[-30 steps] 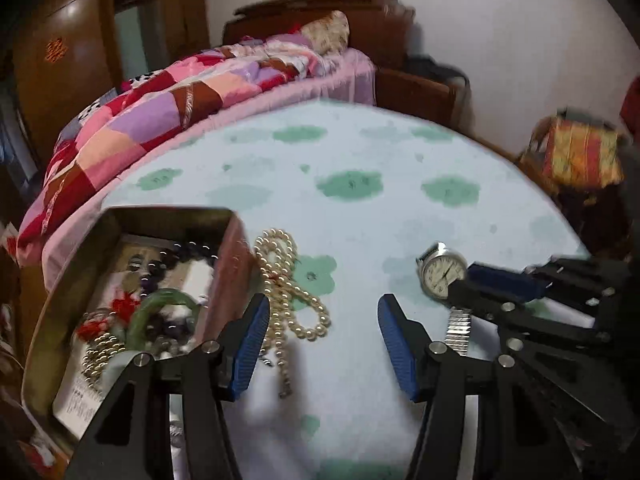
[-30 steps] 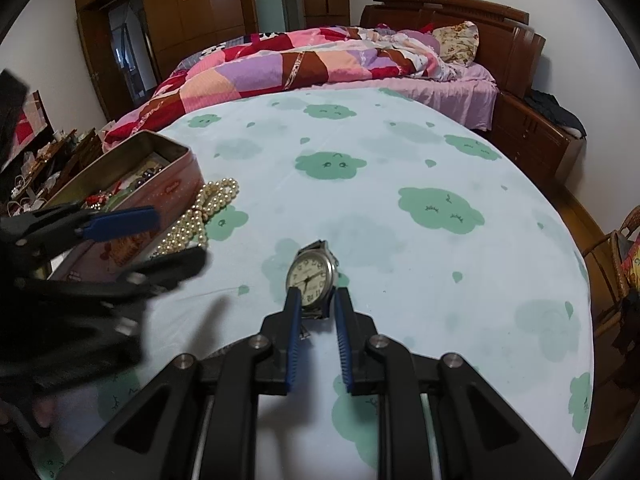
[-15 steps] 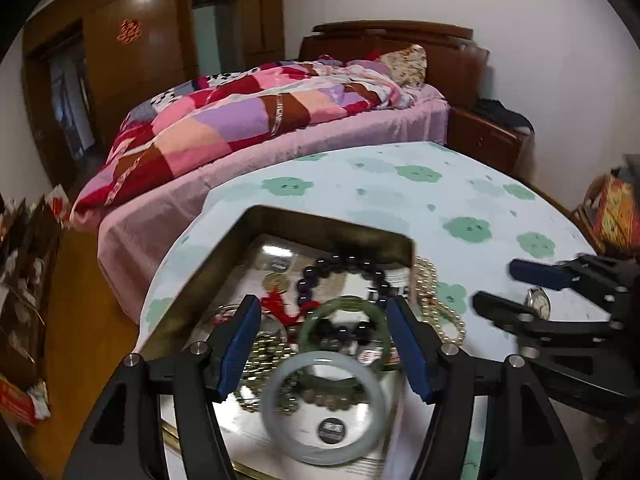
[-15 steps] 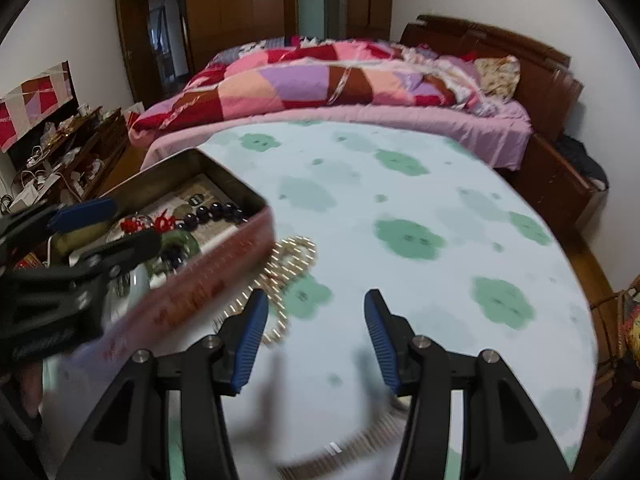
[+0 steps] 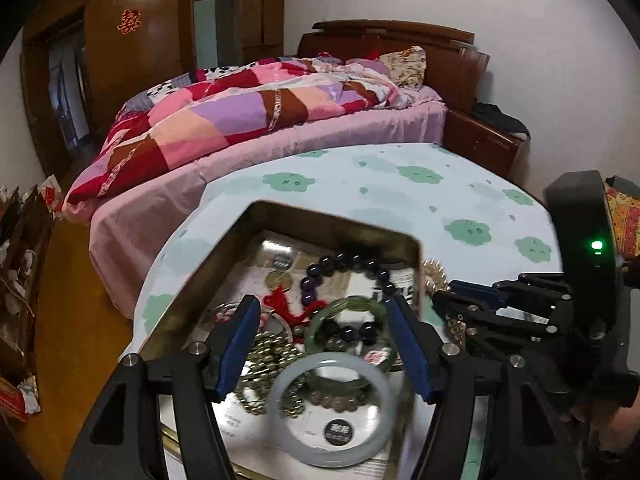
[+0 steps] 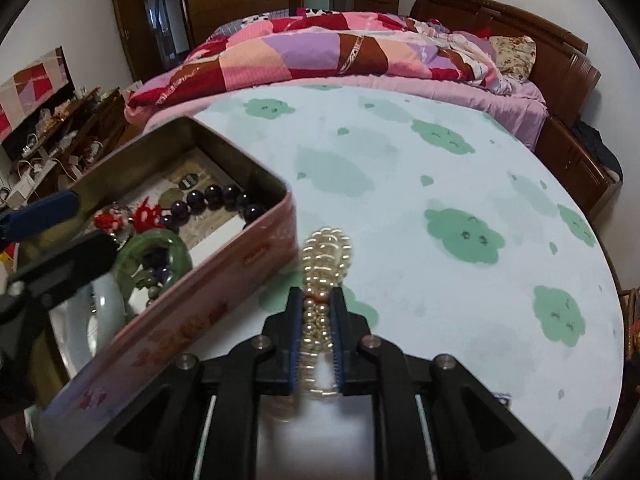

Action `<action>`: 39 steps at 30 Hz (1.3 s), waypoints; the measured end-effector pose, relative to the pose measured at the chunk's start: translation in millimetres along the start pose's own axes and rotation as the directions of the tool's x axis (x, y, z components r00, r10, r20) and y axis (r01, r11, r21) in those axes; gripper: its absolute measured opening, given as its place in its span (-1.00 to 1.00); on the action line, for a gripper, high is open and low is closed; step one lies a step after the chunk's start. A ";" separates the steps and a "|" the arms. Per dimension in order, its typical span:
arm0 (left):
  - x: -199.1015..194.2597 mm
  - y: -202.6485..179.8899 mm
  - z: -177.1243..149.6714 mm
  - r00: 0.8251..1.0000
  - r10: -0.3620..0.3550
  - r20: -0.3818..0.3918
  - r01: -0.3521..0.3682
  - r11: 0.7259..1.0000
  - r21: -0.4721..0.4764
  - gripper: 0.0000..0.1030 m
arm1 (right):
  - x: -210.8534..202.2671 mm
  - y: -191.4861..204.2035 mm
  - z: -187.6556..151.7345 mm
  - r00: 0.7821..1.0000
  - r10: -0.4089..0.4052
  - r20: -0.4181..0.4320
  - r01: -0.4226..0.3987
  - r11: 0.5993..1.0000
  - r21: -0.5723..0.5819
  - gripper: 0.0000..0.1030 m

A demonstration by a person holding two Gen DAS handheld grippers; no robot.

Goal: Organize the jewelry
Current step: 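Close the left tool on the wristwatch while the right tool holds the pearl necklace, then carry the wristwatch over the tin box with the left tool while the right tool carries the pearls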

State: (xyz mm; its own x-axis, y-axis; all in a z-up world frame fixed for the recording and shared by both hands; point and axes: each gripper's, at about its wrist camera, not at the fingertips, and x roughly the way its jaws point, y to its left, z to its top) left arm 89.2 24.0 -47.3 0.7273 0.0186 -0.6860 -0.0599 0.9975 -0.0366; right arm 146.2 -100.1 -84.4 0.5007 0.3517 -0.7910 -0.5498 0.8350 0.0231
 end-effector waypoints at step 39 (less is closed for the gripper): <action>37.9 -160.0 -7.4 0.949 -0.272 -0.159 0.306 0.916 0.261 -0.30 | -110.5 -128.3 -68.6 0.962 -0.197 0.187 0.139 0.948 0.286 -0.14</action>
State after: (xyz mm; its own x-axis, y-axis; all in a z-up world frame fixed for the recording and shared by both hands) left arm 121.2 -135.4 -72.8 0.5976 -0.2642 -0.7570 0.3458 0.9367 -0.0540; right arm 115.6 -275.1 -42.0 0.7151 0.2530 -0.6517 -0.2604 0.9615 0.0875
